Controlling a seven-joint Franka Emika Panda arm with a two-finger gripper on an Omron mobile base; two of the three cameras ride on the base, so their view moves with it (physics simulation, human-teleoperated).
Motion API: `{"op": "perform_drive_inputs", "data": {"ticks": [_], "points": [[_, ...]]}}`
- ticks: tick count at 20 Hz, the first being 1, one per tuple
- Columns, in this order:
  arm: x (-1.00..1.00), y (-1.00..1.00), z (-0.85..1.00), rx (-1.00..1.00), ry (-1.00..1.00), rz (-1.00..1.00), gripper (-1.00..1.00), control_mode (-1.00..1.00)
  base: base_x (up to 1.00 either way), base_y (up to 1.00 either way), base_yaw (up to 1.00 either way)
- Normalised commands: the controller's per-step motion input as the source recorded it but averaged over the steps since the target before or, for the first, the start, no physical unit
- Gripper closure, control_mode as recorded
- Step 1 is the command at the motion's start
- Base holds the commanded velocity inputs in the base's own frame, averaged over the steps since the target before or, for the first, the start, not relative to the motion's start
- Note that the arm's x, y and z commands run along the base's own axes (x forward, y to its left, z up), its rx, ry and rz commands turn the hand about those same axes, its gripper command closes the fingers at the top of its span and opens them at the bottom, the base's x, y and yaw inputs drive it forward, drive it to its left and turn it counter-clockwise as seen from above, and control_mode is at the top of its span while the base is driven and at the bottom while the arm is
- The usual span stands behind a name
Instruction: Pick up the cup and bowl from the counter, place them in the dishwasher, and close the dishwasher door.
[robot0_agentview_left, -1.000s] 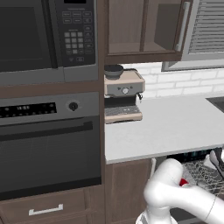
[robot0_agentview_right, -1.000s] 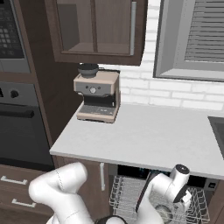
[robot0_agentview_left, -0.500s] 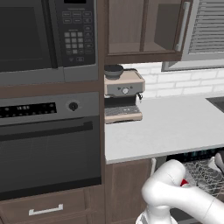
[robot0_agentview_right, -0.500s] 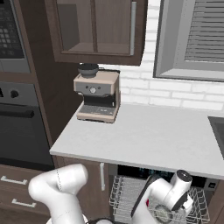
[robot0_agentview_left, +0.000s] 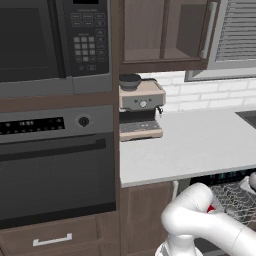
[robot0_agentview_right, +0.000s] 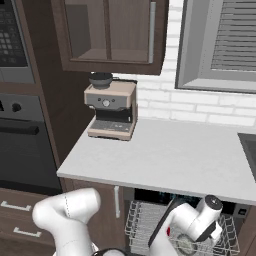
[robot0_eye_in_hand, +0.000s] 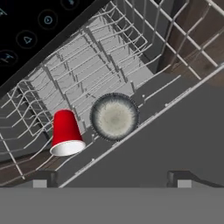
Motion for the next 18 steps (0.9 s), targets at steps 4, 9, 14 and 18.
{"op": "perform_drive_inputs", "data": {"ticks": [4,9,14,18], "points": [[-0.05,0.0,0.22,0.04,-0.08,0.0,-1.0,-1.0,0.0,0.0,0.0],[-0.1,-0.02,0.01,0.0,-0.03,-0.02,-1.0,-1.0,0.0,0.0,0.0],[-0.16,-0.03,-0.02,0.0,0.0,-0.11,-1.0,-1.0,0.0,0.0,0.0],[-0.35,-0.04,-0.02,0.04,0.0,-0.17,-1.0,-1.0,0.0,0.0,0.0]]}}
